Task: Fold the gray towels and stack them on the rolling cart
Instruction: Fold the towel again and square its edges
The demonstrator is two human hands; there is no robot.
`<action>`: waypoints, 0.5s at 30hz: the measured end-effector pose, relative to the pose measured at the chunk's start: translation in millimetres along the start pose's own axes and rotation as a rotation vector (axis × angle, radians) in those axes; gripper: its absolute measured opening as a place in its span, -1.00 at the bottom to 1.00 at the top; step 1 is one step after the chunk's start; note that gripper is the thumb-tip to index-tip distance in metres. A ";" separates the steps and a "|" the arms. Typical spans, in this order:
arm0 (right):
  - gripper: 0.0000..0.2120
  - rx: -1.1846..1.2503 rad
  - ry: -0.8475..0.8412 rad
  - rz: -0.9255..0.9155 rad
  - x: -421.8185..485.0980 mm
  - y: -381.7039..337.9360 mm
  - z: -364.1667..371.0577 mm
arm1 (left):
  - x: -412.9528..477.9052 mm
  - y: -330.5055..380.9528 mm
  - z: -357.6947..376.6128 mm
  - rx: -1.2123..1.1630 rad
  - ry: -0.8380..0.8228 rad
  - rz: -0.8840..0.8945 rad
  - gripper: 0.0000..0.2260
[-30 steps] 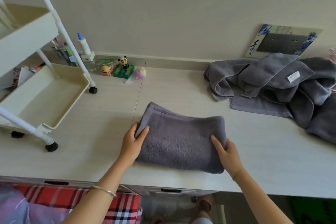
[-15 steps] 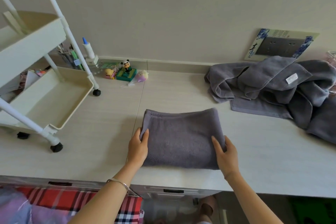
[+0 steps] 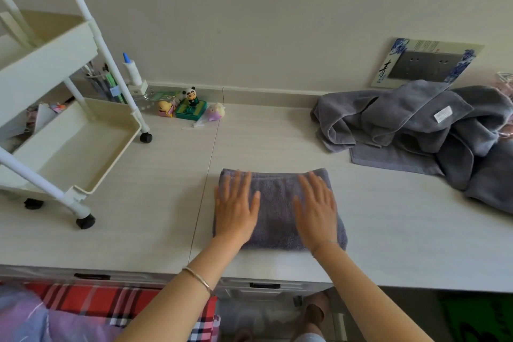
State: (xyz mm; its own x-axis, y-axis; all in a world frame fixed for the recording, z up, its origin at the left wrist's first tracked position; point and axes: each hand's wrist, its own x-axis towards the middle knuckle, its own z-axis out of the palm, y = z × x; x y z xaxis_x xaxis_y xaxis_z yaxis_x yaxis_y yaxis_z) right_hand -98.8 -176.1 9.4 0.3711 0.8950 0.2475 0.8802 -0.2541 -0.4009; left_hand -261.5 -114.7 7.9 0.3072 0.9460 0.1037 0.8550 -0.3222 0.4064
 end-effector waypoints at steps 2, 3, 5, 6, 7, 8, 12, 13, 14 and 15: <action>-0.50 -0.044 -0.087 -0.095 -1.2 -14.9 13.4 | -1.5 13.8 9.8 0.064 -0.123 0.091 -0.35; -0.43 -0.053 -0.163 -0.090 -0.9 -15.3 18.3 | -2.5 16.8 15.5 0.091 -0.153 0.113 -0.26; -0.31 -0.080 -0.307 -0.034 -3.1 -0.4 26.5 | -3.6 14.4 32.4 0.157 -0.223 0.132 -0.25; -0.30 -0.094 -0.331 -0.013 -5.6 11.2 28.9 | -4.3 12.6 38.7 0.184 -0.247 0.133 -0.32; -0.31 -0.110 -0.323 0.003 -8.7 21.8 28.7 | -4.1 12.0 41.1 0.194 -0.265 0.119 -0.39; -0.33 -0.132 -0.307 0.024 -10.9 30.7 26.8 | -2.6 11.3 43.9 0.198 -0.256 0.108 -0.43; -0.33 -0.152 -0.294 0.160 -19.1 52.6 18.1 | 1.3 12.8 45.6 0.250 -0.274 0.071 -0.40; -0.31 -0.121 -0.303 0.182 -18.1 56.5 16.8 | 2.8 13.0 44.9 0.265 -0.287 0.069 -0.39; -0.30 -0.097 -0.313 0.193 -17.8 60.6 15.1 | 3.3 13.3 45.1 0.270 -0.304 0.069 -0.38; -0.28 -0.083 -0.320 0.197 -16.6 63.3 13.7 | 4.5 13.1 44.1 0.262 -0.315 0.065 -0.35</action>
State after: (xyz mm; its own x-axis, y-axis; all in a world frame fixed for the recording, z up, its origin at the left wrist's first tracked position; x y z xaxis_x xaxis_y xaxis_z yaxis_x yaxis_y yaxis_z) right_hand -53.3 -202.0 -32.2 0.4357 0.8920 -0.1205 0.8272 -0.4495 -0.3370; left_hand -230.5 -116.3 -26.3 0.4425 0.8790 -0.1773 0.8943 -0.4180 0.1596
